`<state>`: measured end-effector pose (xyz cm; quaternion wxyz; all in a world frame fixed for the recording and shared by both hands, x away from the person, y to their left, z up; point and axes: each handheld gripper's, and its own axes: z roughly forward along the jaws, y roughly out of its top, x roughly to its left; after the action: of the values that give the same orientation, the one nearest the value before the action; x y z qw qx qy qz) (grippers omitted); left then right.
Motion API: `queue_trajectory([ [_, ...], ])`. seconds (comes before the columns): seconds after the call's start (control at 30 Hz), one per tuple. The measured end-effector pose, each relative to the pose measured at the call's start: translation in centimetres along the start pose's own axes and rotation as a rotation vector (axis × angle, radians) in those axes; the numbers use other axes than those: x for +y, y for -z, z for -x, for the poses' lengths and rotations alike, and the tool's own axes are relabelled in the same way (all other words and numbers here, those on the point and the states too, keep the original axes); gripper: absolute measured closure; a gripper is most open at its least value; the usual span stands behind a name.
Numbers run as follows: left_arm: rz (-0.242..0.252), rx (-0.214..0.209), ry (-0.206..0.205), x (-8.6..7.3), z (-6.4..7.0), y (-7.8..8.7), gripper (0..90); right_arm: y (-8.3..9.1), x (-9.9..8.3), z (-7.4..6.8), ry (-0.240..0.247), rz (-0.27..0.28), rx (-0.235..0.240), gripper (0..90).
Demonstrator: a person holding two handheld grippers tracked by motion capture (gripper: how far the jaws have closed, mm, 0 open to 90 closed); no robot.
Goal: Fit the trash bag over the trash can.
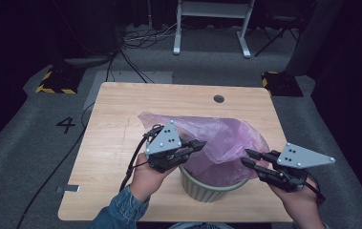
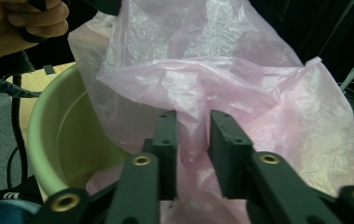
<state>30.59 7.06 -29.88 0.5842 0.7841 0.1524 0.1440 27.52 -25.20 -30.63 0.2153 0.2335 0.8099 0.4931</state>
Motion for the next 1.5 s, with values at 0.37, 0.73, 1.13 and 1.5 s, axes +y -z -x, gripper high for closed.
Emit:
queue_trajectory([
  [0.37, -0.013, 0.012, -0.038, 0.8, -0.4, -0.1, 89.8, 3.0, 3.2, 0.4, 0.053, 0.052, 0.004, 54.7],
  [0.73, 0.012, 0.001, -0.083, 1.3, -0.1, -0.1, 89.6, -0.4, 6.1, 0.3, 0.096, 0.031, 0.080, 51.9],
  [1.13, 0.019, -0.020, -0.115, 1.4, 0.5, -0.4, 89.6, -4.6, 7.5, -1.4, 0.159, -0.062, 0.116, 71.3],
  [1.5, 0.008, 0.022, -0.109, 0.9, 0.3, -0.5, 89.7, -4.0, 7.5, 0.4, 0.072, -0.017, 0.114, 89.7],
])
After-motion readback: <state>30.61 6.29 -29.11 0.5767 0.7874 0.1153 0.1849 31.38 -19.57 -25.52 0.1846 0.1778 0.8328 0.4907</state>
